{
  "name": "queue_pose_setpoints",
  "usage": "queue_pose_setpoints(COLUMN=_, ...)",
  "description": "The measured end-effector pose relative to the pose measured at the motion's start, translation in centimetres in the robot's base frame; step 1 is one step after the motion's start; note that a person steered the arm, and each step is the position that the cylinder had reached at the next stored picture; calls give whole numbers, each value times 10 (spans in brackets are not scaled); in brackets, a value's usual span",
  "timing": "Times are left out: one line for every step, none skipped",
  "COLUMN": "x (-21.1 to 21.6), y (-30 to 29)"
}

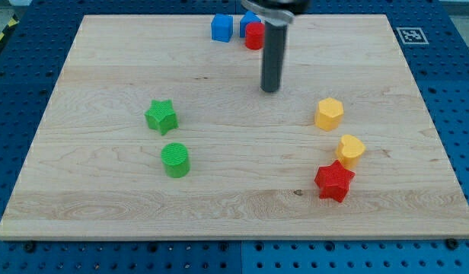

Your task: Move the red star slightly up

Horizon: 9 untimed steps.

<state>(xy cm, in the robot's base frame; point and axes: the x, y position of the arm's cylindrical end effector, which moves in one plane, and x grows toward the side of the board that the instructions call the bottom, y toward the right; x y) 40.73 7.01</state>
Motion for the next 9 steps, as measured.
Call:
queue_pose_setpoints(x=66, y=36)
queue_pose_setpoints(x=85, y=37)
queue_pose_setpoints(x=98, y=36)
queue_pose_setpoints(x=144, y=32)
queue_pose_setpoints(x=178, y=31)
queue_pose_setpoints(x=212, y=25)
queue_pose_setpoints(x=212, y=26)
queue_pose_setpoints(x=211, y=70)
queue_pose_setpoints(x=212, y=108)
